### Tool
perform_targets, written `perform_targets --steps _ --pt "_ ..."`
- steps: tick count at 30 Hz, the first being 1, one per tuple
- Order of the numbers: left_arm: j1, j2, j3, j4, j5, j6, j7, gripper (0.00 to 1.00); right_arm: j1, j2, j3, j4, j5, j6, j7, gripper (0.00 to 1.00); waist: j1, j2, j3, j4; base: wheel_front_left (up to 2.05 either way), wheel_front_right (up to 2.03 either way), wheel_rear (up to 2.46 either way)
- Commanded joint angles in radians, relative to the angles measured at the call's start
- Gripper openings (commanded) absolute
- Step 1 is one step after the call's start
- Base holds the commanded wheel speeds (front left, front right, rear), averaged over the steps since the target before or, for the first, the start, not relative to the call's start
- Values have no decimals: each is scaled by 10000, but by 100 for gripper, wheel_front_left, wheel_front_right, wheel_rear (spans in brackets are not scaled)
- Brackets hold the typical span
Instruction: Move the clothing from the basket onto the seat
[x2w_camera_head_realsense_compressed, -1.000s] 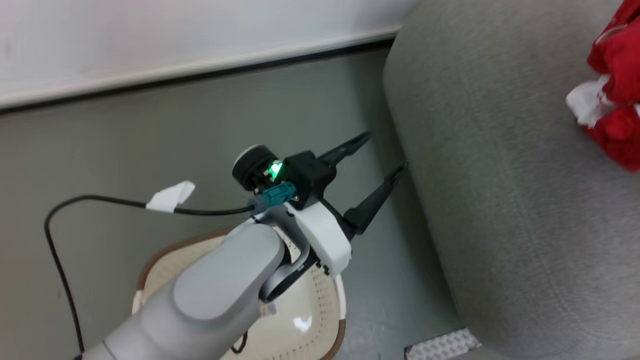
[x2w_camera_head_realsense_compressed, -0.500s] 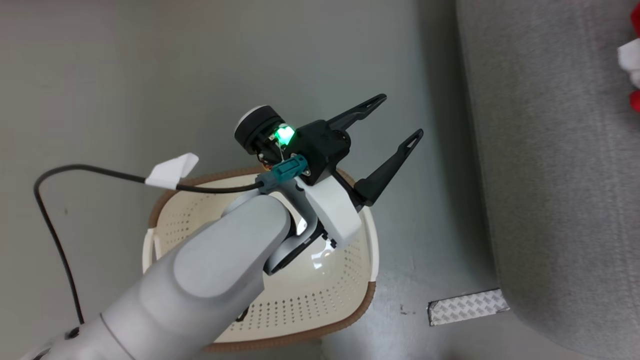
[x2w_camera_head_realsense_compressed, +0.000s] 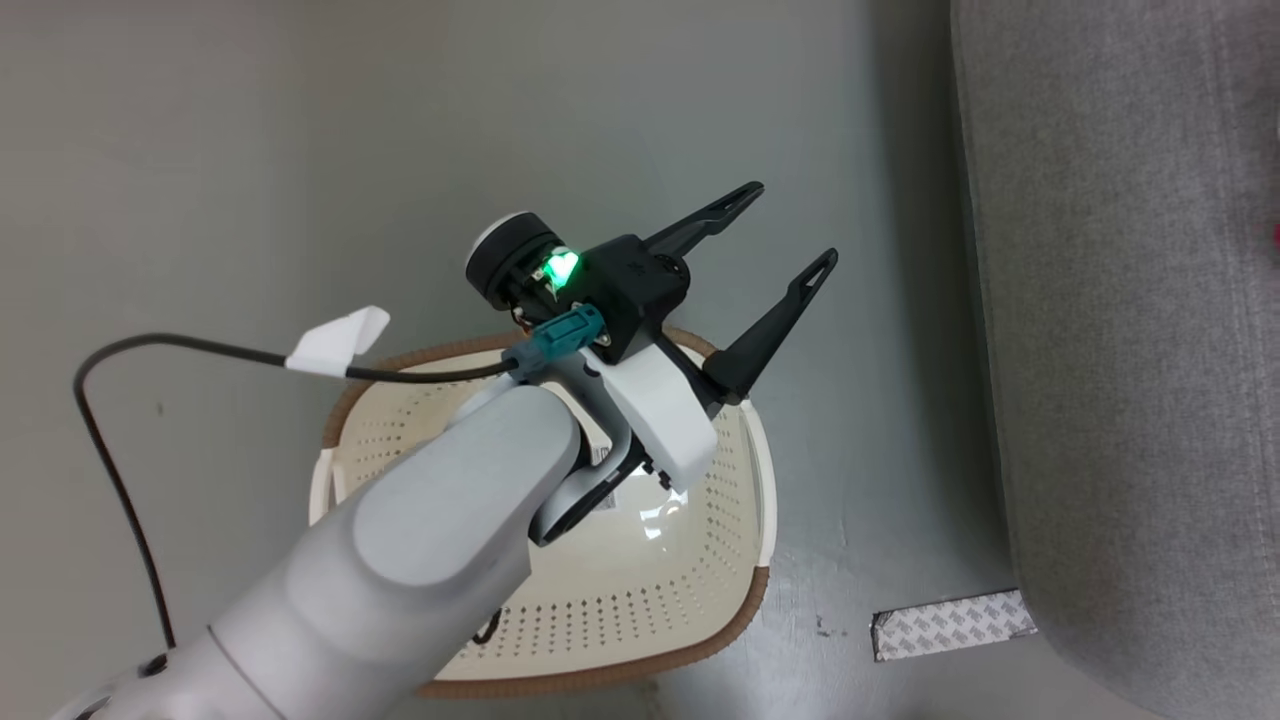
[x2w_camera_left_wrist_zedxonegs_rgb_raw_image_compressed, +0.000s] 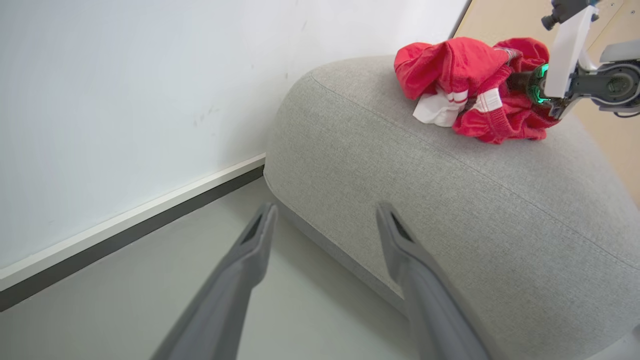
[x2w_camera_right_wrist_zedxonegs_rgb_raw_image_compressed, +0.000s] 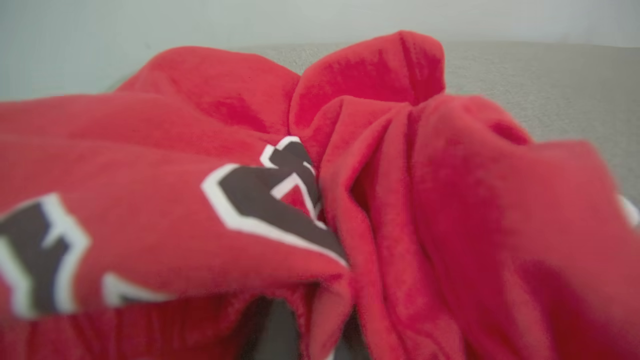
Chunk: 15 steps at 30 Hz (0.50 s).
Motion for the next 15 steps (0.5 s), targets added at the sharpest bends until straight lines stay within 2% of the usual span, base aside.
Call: perform_targets --steps 1,2,7,15 --pt "101 -7 23 91 -78 -8 -55 100 -24 -112 201 202 151 -25 146 65 -1 0 -194 -32 0 0 0" --pt "117 -21 18 120 -105 -8 -85 100 -39 -165 289 228 218 -25 197 100 -1 0 -267 -43 0 0 0" --pt "330 -69 -2 341 -244 -31 -210 100 28 -285 814 281 391 -25 420 100 -1 0 -811 -146 0 0 0" --pt "963 -15 -46 772 -492 -88 -398 100 407 -516 1981 124 479 -25 1545 100 -1 0 -2071 -481 0 0 0"
